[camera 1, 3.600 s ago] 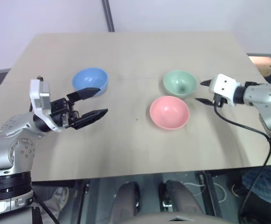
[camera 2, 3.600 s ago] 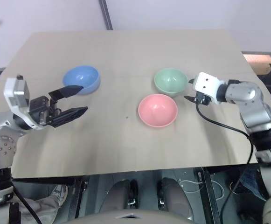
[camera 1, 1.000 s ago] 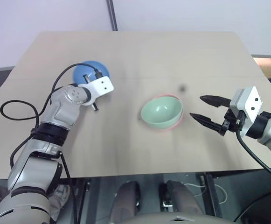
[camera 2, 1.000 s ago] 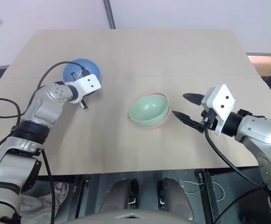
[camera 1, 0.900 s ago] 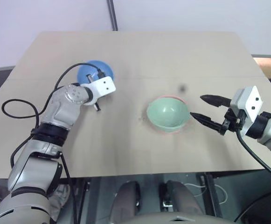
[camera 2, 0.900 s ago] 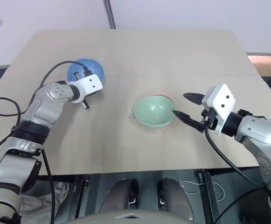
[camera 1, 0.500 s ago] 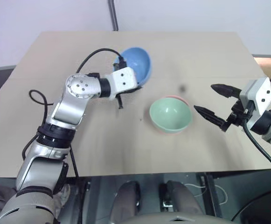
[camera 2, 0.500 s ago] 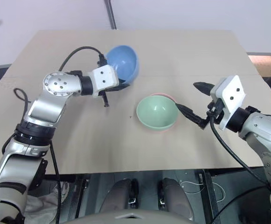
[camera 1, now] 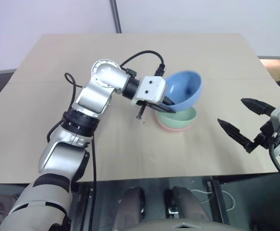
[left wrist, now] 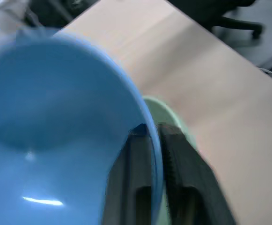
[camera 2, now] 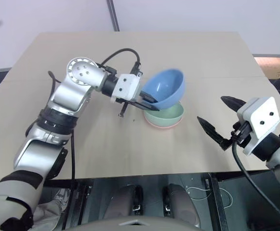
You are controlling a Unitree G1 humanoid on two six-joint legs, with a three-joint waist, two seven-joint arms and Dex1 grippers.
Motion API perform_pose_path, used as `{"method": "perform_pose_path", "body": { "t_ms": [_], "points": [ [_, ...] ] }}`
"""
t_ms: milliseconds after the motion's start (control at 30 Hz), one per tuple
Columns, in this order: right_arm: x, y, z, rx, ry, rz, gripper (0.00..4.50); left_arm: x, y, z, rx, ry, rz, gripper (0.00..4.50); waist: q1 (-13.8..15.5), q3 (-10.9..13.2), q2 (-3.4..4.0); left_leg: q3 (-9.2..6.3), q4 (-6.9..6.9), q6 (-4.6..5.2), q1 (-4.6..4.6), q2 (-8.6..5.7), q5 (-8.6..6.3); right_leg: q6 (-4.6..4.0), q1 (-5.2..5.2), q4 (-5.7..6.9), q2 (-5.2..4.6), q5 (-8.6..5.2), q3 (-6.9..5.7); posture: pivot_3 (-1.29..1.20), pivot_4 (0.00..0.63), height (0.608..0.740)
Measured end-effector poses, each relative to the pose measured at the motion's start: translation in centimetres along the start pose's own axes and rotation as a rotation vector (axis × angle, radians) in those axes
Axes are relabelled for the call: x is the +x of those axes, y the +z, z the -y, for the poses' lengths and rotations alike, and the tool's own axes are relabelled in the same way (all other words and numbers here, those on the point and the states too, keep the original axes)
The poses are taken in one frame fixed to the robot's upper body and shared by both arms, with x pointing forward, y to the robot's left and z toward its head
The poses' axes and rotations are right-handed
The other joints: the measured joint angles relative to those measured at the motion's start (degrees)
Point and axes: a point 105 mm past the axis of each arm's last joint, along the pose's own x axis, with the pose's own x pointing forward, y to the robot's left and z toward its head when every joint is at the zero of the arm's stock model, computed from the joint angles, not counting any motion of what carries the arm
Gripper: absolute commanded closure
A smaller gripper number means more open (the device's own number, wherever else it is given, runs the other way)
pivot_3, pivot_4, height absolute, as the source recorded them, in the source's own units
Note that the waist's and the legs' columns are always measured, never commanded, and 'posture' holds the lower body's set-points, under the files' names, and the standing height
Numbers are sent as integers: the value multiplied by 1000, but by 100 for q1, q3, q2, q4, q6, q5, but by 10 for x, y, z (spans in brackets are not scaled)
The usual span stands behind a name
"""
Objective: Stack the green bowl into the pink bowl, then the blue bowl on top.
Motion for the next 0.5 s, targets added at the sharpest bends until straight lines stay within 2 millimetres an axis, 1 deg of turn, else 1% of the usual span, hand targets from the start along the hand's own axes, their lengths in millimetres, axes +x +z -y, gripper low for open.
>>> {"method": "perform_pose_path", "body": {
  "t_ms": [33, 67, 100, 200, 233, 300, 367, 433, 467, 500],
  "points": [
    [0, 1, -1, -4, -5, 2, 0, 1, -1, -1, 1, -3, 6, 2600, -3, 0, 0, 0, 0, 0, 0, 1, 0, 0, 0, -1, 2, 0, 1, 0, 150, 740],
    [-1, 1, -1, -3, -8, 1, 0, 3, -2, -2, 0, -1, 13, 2044, 3, 0, 0, -2, 0, -1, -2, 2, 0, 0, 0, -1, 3, 0, 1, 0, 150, 740],
    [-1, 0, -2, 1, -12, -1, 0, 5, -1, -3, -1, 1, 23, 1618, 8, 0, 0, -3, 0, -1, -5, 1, 0, 0, -1, -3, 3, 0, 1, 0, 150, 740],
    [-2, -4, -2, 16, -17, -16, 0, 5, -1, -6, -17, 15, 32, 1618, 1, 0, 0, -1, 0, -4, -8, 2, 2, 0, -1, -10, 3, 0, 4, 0, 150, 740],
    [-2, -4, -2, 19, -20, -16, 0, 3, -3, -9, -55, 39, 33, 1618, 1, 0, 0, -1, 0, -4, -8, 2, 2, 0, -1, -10, 3, 0, 4, 0, 150, 740],
    [-2, -4, -3, 22, -19, -12, 0, -7, -4, -22, -129, 117, 44, 1618, 2, 0, -1, -3, 0, -4, -9, 2, 2, 0, -3, -10, 4, 0, 3, 0, 150, 740],
    [2, -5, -4, 30, -6, -9, 0, -21, -3, -38, -187, 228, 71, 1618, -3, 0, -1, -2, 1, -2, -7, 2, 1, 0, -3, -8, 4, 0, 3, 0, 150, 740],
    [8, -8, -5, 50, 13, -3, 0, -38, -5, -56, -241, 391, 100, 1618, -9, 0, 0, -3, 1, 2, -4, 2, -1, 1, -2, -6, 4, 0, 3, 0, 150, 740],
    [10, -9, -4, 67, 13, 8, 0, -45, -9, -60, -273, 451, 105, 1618, -5, 0, -1, -4, 1, 2, -4, 2, -1, 1, -1, -5, 5, 0, 2, 0, 150, 740],
    [14, -13, -5, 83, 35, 8, 0, -51, -14, -63, -316, 514, 110, 1098, -4, 0, -1, -3, 1, 1, -4, 2, -1, 1, -2, -6, 4, 0, 3, 0, 150, 740]
  ]
}}
